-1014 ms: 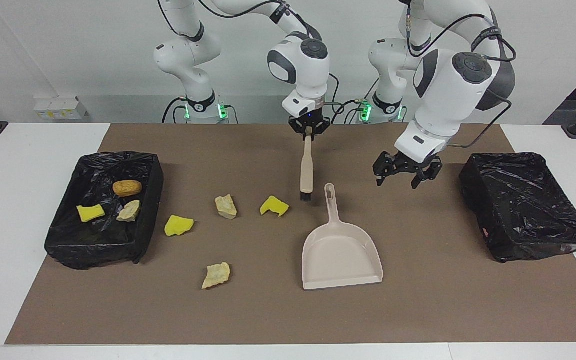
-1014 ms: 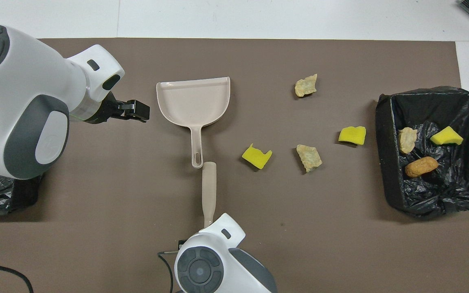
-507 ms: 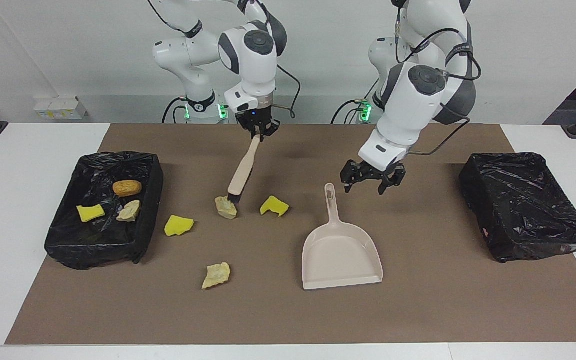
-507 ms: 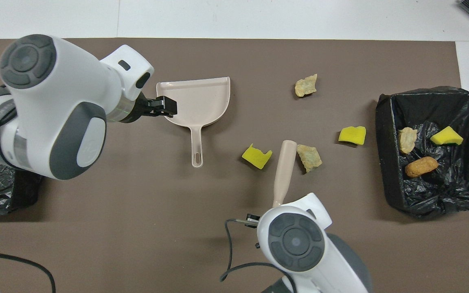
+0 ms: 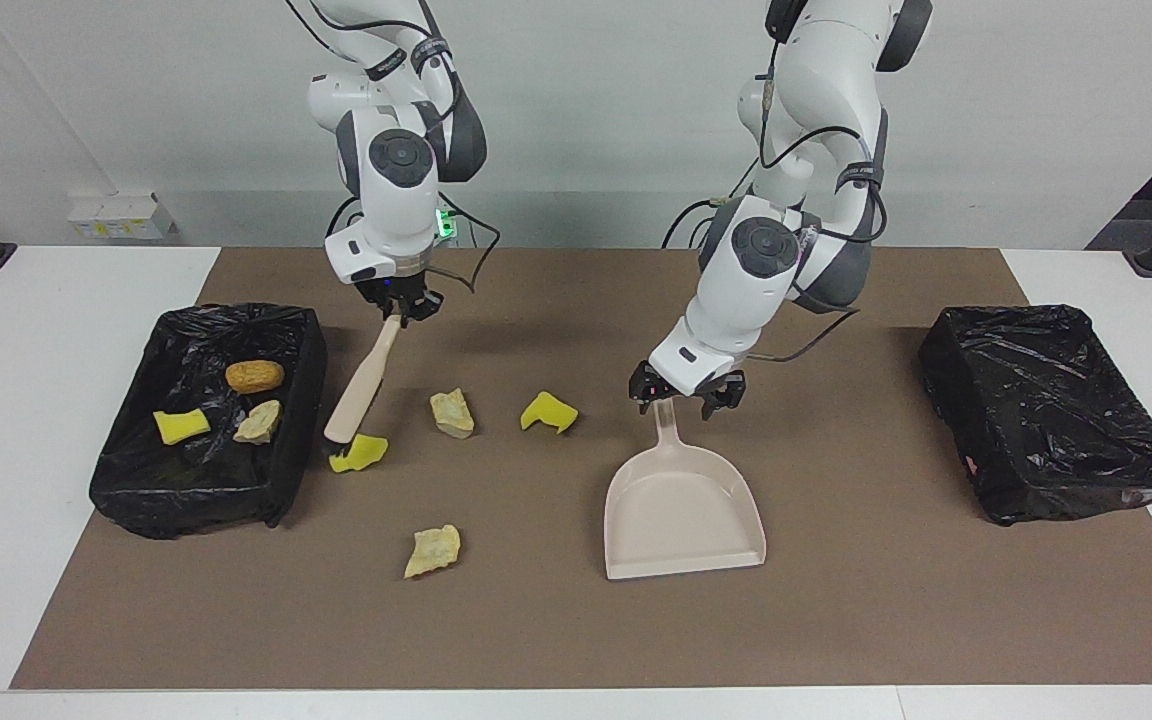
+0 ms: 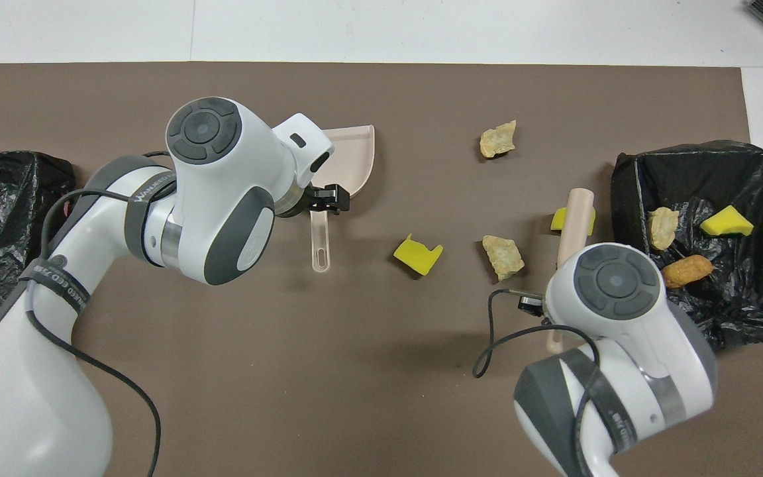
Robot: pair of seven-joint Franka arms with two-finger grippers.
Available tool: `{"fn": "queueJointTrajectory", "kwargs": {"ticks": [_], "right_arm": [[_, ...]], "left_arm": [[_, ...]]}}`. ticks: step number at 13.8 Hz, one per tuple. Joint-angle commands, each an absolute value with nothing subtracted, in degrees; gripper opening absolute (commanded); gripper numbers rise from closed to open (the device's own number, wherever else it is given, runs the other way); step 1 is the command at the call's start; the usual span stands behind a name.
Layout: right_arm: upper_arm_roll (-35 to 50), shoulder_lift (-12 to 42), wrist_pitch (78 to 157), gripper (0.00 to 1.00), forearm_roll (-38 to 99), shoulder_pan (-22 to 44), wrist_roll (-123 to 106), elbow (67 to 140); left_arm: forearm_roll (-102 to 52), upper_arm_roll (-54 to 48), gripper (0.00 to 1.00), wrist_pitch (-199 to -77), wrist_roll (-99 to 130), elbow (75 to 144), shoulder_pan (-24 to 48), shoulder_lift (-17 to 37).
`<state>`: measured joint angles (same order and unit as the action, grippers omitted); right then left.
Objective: Sweep and dump trash in bin
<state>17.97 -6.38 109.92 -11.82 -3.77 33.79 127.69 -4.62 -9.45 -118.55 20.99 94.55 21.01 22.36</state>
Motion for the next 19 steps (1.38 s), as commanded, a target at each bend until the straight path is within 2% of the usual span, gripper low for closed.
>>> {"fn": "queueJointTrajectory", "kwargs": {"ticks": [1, 5, 6, 7, 8, 10, 16, 19], "right_arm": [[18.8, -4.0, 109.6, 0.0, -16.3, -5.0, 32.3, 127.8], [19.0, -0.7, 112.1, 0.0, -23.1, -7.2, 32.0, 127.8], [19.2, 0.2, 112.2, 0.0, -23.0, -6.8, 31.9, 127.6], [19.2, 0.7, 112.5, 0.0, -22.2, -6.2, 31.8, 127.4], [19.3, 0.7, 112.8, 0.0, -21.5, -4.9, 31.6, 127.4], [19.3, 0.7, 112.9, 0.0, -15.0, -1.5, 30.9, 126.9], [19.2, 1.0, 111.3, 0.0, -3.8, 9.4, 30.7, 122.7], [18.9, 1.1, 104.9, 0.0, -3.8, 7.9, 27.6, 115.1]], "left_arm": [[-3.8, -8.4, 1.0, -120.0, 21.9, 99.0, 24.2, 21.5], [-3.6, -8.4, 1.0, -119.0, 22.1, 100.2, 24.6, 21.3], [-3.5, -8.4, 0.68, -118.8, 21.9, 100.1, 24.3, 21.3], [-3.1, -8.4, 0.42, -118.7, 21.7, 99.8, 24.2, 21.4], [-1.9, -8.4, 0.31, -117.9, 21.6, 99.6, 24.2, 21.4], [-0.4, -8.4, 0.0, -115.8, 21.5, 98.6, 23.9, 21.2], [1.0, -7.8, 0.0, -113.6, 13.8, 98.1, 21.5, 17.7], [1.5, -7.9, 0.0, -112.0, 4.1, 99.0, 18.6, 14.5]]}}
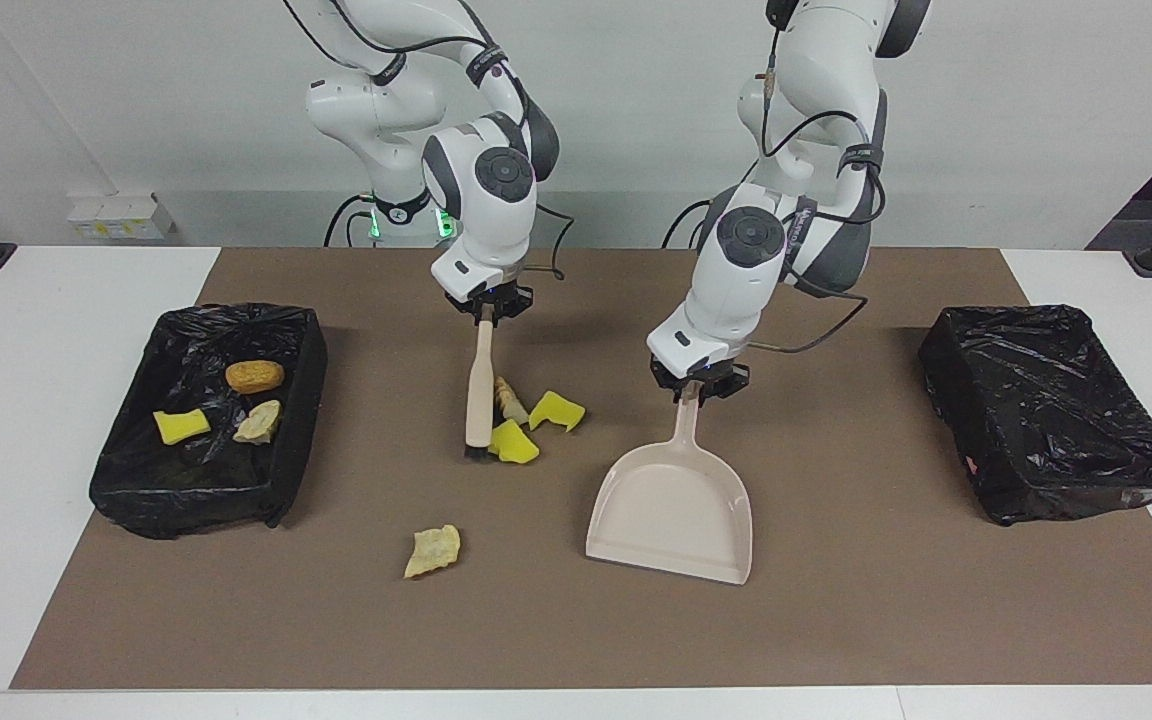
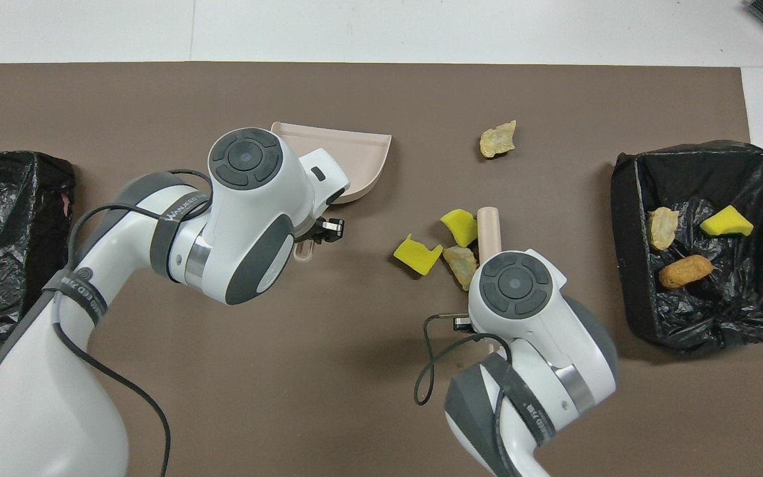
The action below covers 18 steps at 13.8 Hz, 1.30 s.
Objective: Sweep and dump trash in bin
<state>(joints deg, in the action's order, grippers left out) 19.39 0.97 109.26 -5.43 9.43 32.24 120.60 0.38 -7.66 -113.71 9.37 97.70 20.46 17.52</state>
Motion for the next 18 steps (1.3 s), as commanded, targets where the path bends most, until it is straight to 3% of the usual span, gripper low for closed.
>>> {"fn": "queueJointTrajectory", "kwargs": {"ticks": [1, 8, 11, 14, 18], "right_arm": [[18.9, 1.5, 104.1, 0.0, -4.2, 6.5, 25.8, 113.3], [18.6, 11.6, 106.8, 0.0, -14.3, -2.9, 5.8, 102.2], [18.6, 22.3, 107.9, 0.0, -22.3, -4.5, 4.2, 92.2], [18.7, 31.2, 108.0, 0.0, -27.2, -4.5, 1.8, 82.6], [19.2, 31.4, 108.6, 0.0, -26.3, -3.5, 1.7, 85.2]], "left_arm": [[1.6, -7.9, 0.0, -110.0, -0.1, 99.1, 17.3, 13.6], [1.5, -7.9, 0.0, -110.2, -35.8, 108.2, 5.0, 3.2], [1.4, -7.9, 0.0, -111.0, -60.8, 110.4, -2.3, 2.4], [1.3, -7.9, 0.0, -112.2, -72.7, 113.5, -3.9, 0.9], [0.9, -8.4, 0.0, -121.7, -74.5, 124.3, -2.6, -1.6]]}}
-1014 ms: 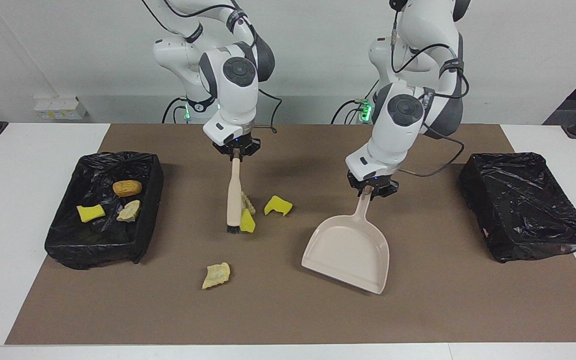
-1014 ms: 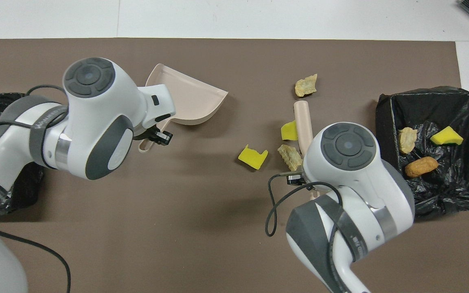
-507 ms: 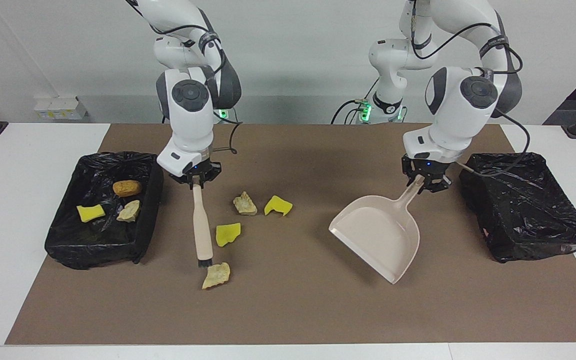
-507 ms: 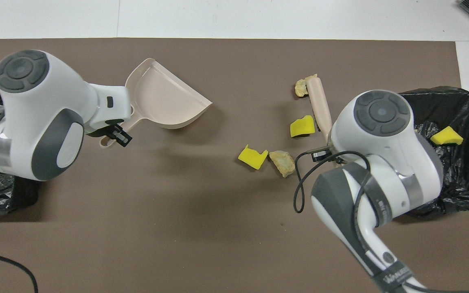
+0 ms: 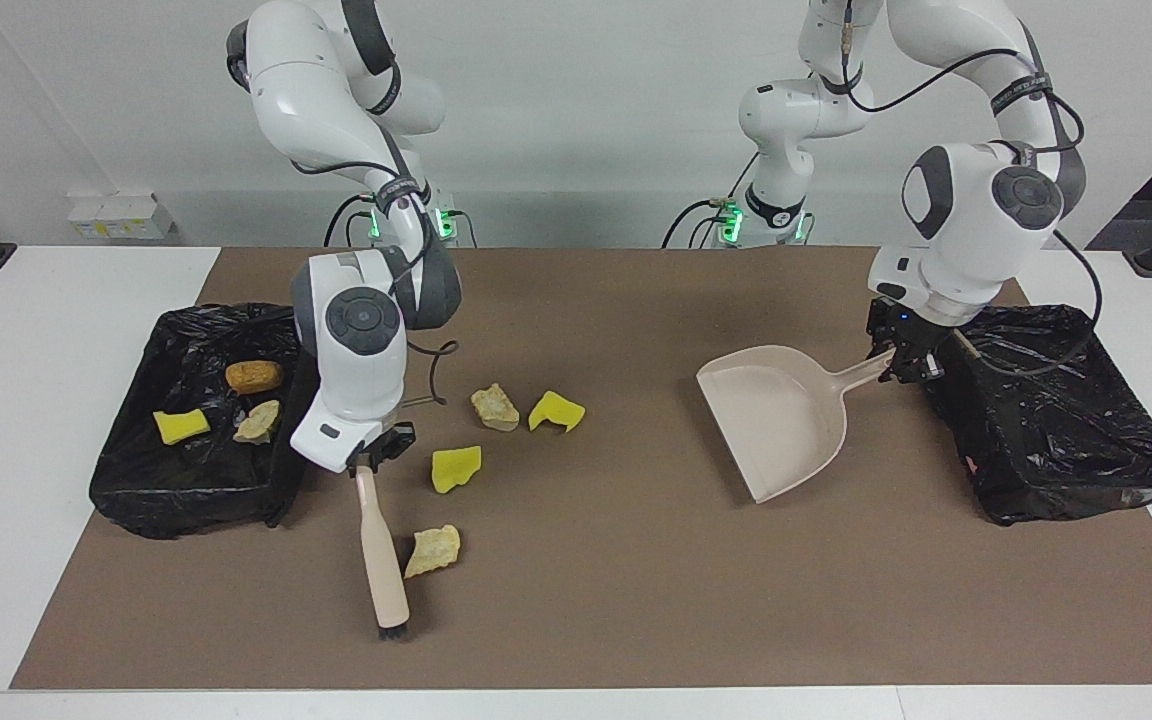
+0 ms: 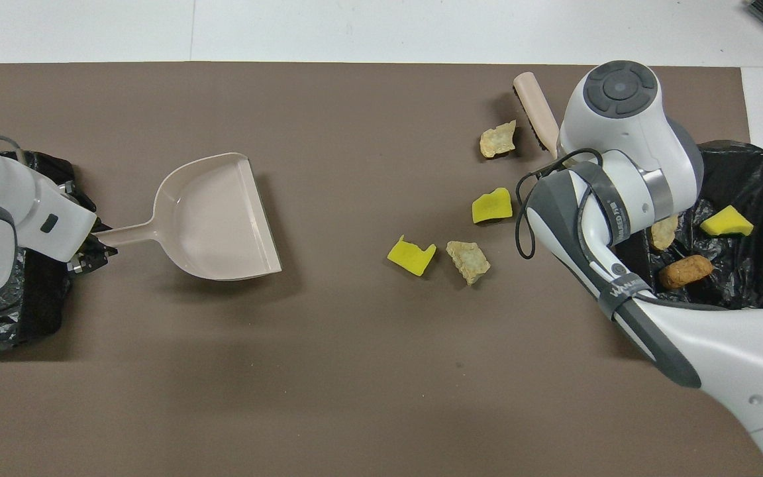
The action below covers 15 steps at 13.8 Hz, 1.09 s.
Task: Sweep and dump trash in bin
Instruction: 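Lower the dustpan near the sponge pieces while the right gripper brings the brush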
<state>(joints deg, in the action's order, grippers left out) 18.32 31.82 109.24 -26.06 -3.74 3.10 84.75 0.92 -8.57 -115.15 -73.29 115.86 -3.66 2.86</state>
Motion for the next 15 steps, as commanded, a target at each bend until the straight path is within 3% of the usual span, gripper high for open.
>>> {"fn": "queueJointTrajectory", "kwargs": {"ticks": [1, 6, 15], "right_arm": [[19.9, 29.6, 107.8, 0.0, -26.2, -3.4, 1.7, 87.9], [25.4, 24.0, 103.6, 0.0, -21.6, -3.4, 1.8, 97.2], [28.9, 22.1, 103.5, 0.0, -11.0, 3.5, 21.2, 99.0]], "left_arm": [[0.7, -8.4, 0.0, -123.5, -74.0, 126.1, -1.2, -2.7], [-0.1, -8.3, 0.0, -123.8, -62.8, 126.1, 6.3, -2.8], [-0.1, -8.3, 0.0, -127.4, -58.9, 130.7, 9.6, -3.3]]}}
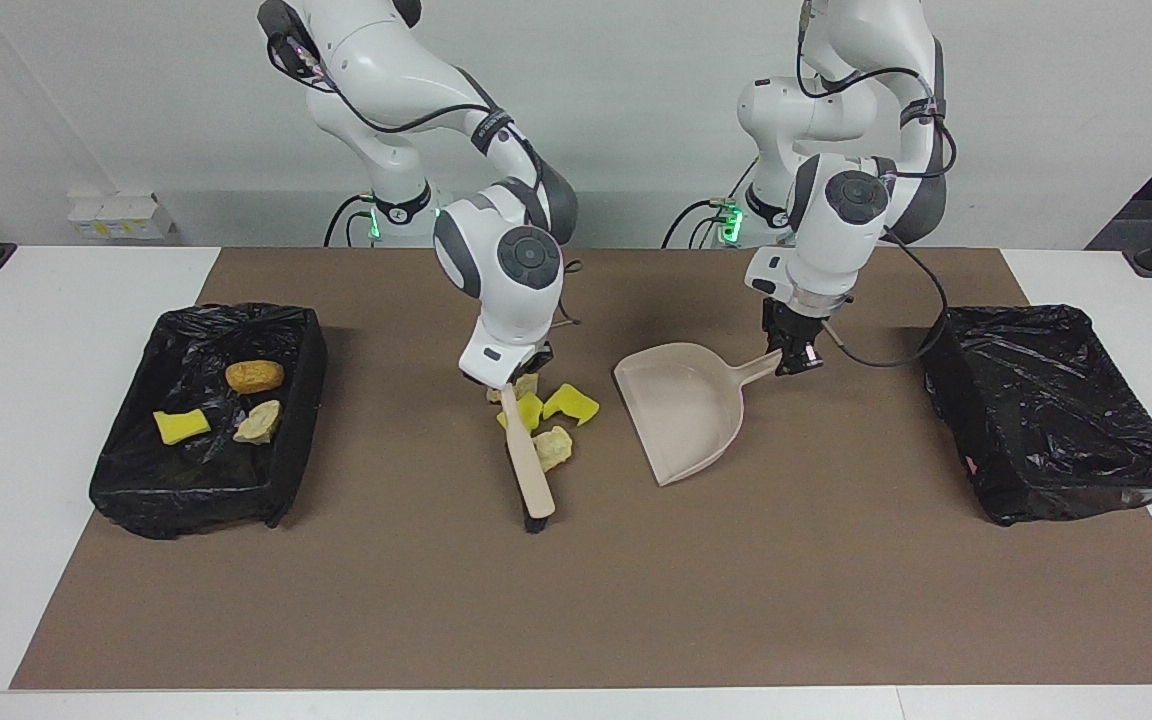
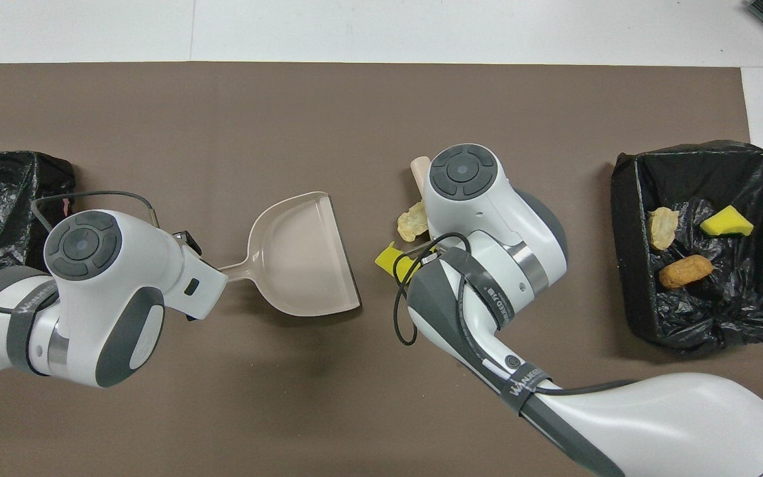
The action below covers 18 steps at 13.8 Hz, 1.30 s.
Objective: Sweep and dump trash in bin
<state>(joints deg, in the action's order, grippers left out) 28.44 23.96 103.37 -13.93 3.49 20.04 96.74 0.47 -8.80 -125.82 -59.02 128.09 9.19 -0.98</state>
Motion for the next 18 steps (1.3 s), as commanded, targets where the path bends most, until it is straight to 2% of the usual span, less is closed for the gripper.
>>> {"fn": "queueJointTrajectory", "kwargs": {"ticks": [1, 5, 11, 13, 14, 18], "right_arm": [[28.9, 21.5, 104.5, 0.0, -9.4, 4.0, 21.4, 99.8], [29.2, 19.9, 108.6, 0.0, -4.1, 8.3, 26.2, 101.8], [29.2, 19.9, 114.0, 0.0, 1.7, 14.7, 32.0, 99.8], [29.2, 19.3, 113.3, 0.0, 1.7, 14.9, 35.2, 99.1], [29.2, 17.3, 112.6, 0.0, 1.8, 13.9, 35.3, 99.3], [29.1, 11.4, 102.1, 0.0, 1.8, 9.4, 33.3, 101.3]], "left_arm": [[-0.1, -8.3, 0.0, -127.4, -58.5, 130.7, 9.6, -3.3], [-0.1, -8.3, 0.0, -127.4, -58.1, 130.7, 9.6, -3.3], [-0.1, -8.3, 0.0, -127.2, -57.0, 130.6, 9.5, -3.3], [-0.1, -8.2, 0.0, -127.2, -57.0, 130.6, 9.5, -3.3], [-0.1, -8.2, 0.0, -127.2, -57.0, 130.6, 9.4, -3.3], [-0.1, -8.2, 0.0, -127.1, -57.0, 130.6, 9.4, -3.3]]}}
